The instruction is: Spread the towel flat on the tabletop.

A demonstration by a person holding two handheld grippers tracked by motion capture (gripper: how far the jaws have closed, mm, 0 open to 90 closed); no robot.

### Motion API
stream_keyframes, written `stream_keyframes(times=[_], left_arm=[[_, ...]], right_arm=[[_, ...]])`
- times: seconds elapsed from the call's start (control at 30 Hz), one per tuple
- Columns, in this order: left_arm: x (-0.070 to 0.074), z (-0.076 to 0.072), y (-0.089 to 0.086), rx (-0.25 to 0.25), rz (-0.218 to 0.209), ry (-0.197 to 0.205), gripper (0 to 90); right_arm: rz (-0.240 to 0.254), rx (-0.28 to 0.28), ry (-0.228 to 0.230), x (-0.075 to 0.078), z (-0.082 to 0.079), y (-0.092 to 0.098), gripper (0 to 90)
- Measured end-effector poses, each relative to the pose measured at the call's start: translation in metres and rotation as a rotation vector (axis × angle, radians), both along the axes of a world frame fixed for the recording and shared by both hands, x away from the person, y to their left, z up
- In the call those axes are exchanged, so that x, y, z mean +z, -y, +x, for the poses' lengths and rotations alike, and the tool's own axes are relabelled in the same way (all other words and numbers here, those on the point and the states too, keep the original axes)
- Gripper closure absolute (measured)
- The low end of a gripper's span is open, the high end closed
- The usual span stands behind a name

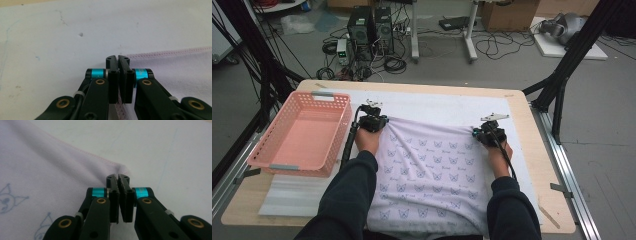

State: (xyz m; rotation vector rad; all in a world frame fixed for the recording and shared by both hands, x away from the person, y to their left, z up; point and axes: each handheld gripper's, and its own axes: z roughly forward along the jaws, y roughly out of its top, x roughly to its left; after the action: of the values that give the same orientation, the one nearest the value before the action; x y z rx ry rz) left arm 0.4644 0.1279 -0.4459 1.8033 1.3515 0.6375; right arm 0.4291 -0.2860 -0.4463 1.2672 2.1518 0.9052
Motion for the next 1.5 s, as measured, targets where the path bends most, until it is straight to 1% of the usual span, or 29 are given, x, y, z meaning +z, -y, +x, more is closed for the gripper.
stream_keyframes(times=[0.07, 0.1, 0.13, 0.2, 0.23, 0.3, 0.33, 0.37, 0.4, 0.43, 0.5, 0.53, 0.63, 0.67, 0.77, 0.83, 0.9, 0.97, 1.0, 1.07, 1.13, 1.2, 1.27, 1.3, 1.33, 1.4, 1.43, 1.47, 1.5], left_arm=[[0.004, 0.003, -0.001, 0.004, -0.004, 0.016, 86.9], [0.007, 0.004, -0.002, -0.002, 0.002, 0.037, 86.9], [0.010, 0.005, -0.003, -0.002, 0.006, 0.060, 86.8], [0.016, 0.008, -0.005, -0.004, -0.003, 0.092, 86.8], [0.017, 0.009, -0.005, -0.005, -0.004, 0.106, 86.8], [0.019, 0.011, -0.005, -0.011, -0.005, 0.119, 86.3], [0.018, 0.011, -0.004, -0.004, 0.000, 0.114, 83.6], [0.017, 0.012, -0.005, 0.010, 0.002, 0.102, 74.1], [0.016, 0.012, -0.006, 0.014, -0.007, 0.079, 63.7], [0.015, 0.012, -0.008, 0.009, -0.017, 0.049, 56.5], [0.014, 0.010, -0.010, -0.009, -0.023, 0.014, 51.9], [0.014, 0.009, -0.012, -0.016, -0.024, 0.004, 49.4], [0.015, 0.004, -0.012, -0.056, -0.030, -0.044, 44.7], [0.016, 0.002, -0.011, -0.074, -0.027, -0.057, 44.0], [0.020, -0.009, -0.008, -0.103, -0.045, -0.031, 45.9], [0.020, -0.017, -0.008, -0.124, -0.035, -0.037, 45.9], [0.019, -0.023, -0.009, -0.146, -0.024, -0.062, 45.5], [0.017, -0.033, -0.012, -0.149, -0.044, -0.032, 46.4], [0.016, -0.035, -0.013, -0.154, -0.052, -0.042, 46.6], [0.014, -0.042, -0.014, -0.168, -0.067, -0.054, 44.9], [0.011, -0.050, -0.018, -0.175, -0.085, -0.055, 44.4], [0.009, -0.057, -0.021, -0.184, -0.098, -0.054, 42.9], [0.007, -0.063, -0.023, -0.197, -0.090, -0.078, 42.4], [0.006, -0.065, -0.023, -0.210, -0.077, -0.101, 41.4], [0.006, -0.067, -0.022, -0.214, -0.079, -0.106, 40.0], [0.005, -0.071, -0.022, -0.218, -0.078, -0.087, 41.9], [0.002, -0.071, -0.021, -0.222, -0.064, -0.097, 44.8], [-0.001, -0.072, -0.019, -0.222, -0.045, -0.114, 47.0], [-0.002, -0.075, -0.017, -0.219, -0.012, -0.083, 49.3]], right_arm=[[-0.034, -0.007, 0.035, 0.000, 0.006, -0.002, 88.1], [-0.067, -0.034, 0.051, 0.001, 0.007, -0.004, 88.2], [-0.068, -0.047, 0.076, 0.001, 0.010, -0.004, 88.1], [-0.009, -0.083, 0.116, 0.003, 0.013, -0.002, 88.1], [0.011, -0.093, 0.123, 0.004, 0.014, -0.002, 88.1], [-0.007, -0.102, 0.152, 0.005, 0.016, -0.004, 88.1], [-0.012, -0.115, 0.161, 0.006, 0.017, -0.005, 88.0], [-0.014, -0.137, 0.164, 0.005, 0.018, -0.005, 86.7], [-0.017, -0.164, 0.150, 0.003, 0.020, -0.003, 79.0], [0.004, -0.197, 0.122, 0.001, 0.022, 0.000, 65.3], [0.063, -0.243, 0.111, 0.001, 0.021, 0.007, 59.5], [0.082, -0.242, 0.116, 0.002, 0.019, 0.011, 59.3], [0.115, -0.200, 0.118, 0.007, 0.013, 0.017, 58.6], [0.110, -0.189, 0.109, 0.010, 0.010, 0.017, 58.4], [0.104, -0.140, 0.089, 0.013, 0.002, 0.019, 57.4], [0.108, -0.109, 0.074, 0.014, -0.005, 0.019, 57.3], [0.098, -0.080, 0.059, 0.014, -0.012, 0.019, 55.7], [0.118, -0.048, 0.006, 0.015, -0.016, 0.017, 50.5], [0.126, -0.022, -0.007, 0.016, -0.019, 0.015, 49.0], [0.126, 0.011, -0.003, 0.019, -0.024, 0.011, 46.3], [0.126, 0.050, 0.024, 0.022, -0.031, 0.009, 43.7], [0.132, 0.064, 0.021, 0.022, -0.038, 0.009, 41.9], [0.116, 0.072, 0.009, 0.020, -0.044, 0.010, 38.2], [0.108, 0.080, -0.002, 0.018, -0.047, 0.011, 36.1], [0.095, 0.083, -0.007, 0.017, -0.051, 0.011, 36.0], [0.073, 0.082, -0.019, 0.012, -0.057, 0.014, 39.5], [0.065, 0.067, -0.039, 0.009, -0.058, 0.016, 45.5], [0.077, 0.053, -0.057, 0.006, -0.059, 0.018, 51.4], [0.093, 0.058, -0.072, 0.003, -0.060, 0.020, 58.1]])
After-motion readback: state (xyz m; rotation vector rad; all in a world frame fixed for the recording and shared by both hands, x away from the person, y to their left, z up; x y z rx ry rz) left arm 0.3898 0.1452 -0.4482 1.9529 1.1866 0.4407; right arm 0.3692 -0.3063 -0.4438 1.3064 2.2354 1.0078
